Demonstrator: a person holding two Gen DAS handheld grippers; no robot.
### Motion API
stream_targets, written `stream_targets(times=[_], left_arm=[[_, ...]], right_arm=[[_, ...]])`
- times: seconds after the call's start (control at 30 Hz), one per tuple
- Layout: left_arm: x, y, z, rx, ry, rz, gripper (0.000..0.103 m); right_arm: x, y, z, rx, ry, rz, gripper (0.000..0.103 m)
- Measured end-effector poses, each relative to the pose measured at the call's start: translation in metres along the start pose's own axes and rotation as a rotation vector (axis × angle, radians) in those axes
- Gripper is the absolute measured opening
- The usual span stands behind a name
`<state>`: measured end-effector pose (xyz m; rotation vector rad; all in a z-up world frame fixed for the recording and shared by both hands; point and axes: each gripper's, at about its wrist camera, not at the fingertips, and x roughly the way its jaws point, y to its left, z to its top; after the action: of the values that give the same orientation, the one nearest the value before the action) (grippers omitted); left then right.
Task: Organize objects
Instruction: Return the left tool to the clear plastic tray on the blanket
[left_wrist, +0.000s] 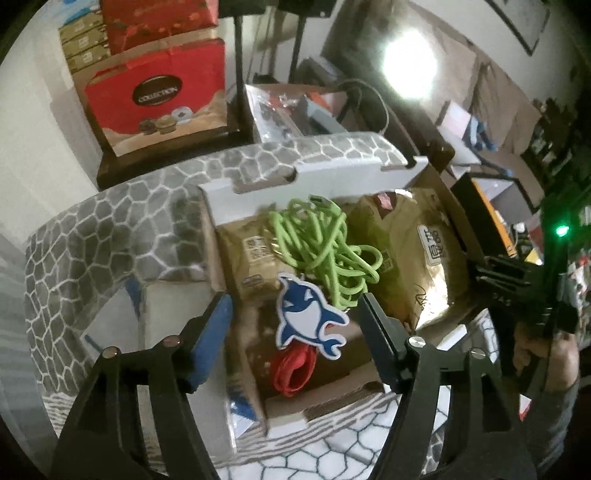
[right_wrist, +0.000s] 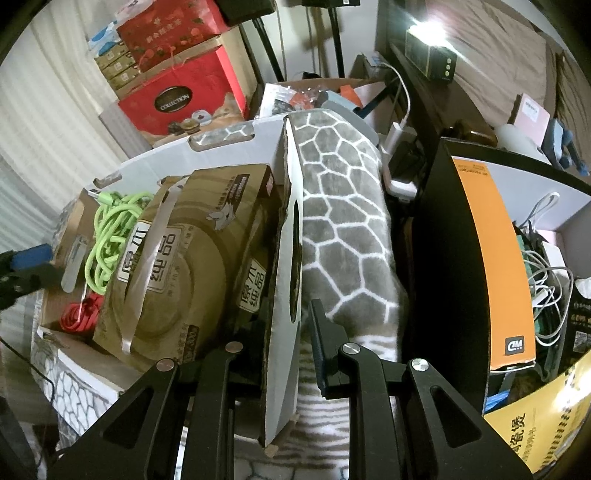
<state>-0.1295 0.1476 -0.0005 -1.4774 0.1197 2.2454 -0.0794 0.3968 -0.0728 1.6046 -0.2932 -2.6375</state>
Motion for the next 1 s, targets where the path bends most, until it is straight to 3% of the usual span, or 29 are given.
stream_targets(times=[0.3,0.57,0.67,1.0], left_arm=[[-0.026,0.072,-0.018,-0.131,-0.036,0.057,0.073],[-0.003,0.134,-0.049,-0.247,0.041,0.080,0.073],[0.002,0.138,-0.056,-0.252,0.048,0.072,0.073],[0.017,0.127,-0.061,-0.202,0.068,0.082,0.056]], right_arm=[[0.000,-0.001,-0.001,0.004,-0.001,0.001,0.019],[0.000,-0.001,-0.001,0.003,0.000,-0.002,0.019],[0.000,-0.001,-0.001,0.002,0.003,-0.002,0.019],[-0.001,-0.002,-0.001,0.003,0.002,-0.002,0.019]])
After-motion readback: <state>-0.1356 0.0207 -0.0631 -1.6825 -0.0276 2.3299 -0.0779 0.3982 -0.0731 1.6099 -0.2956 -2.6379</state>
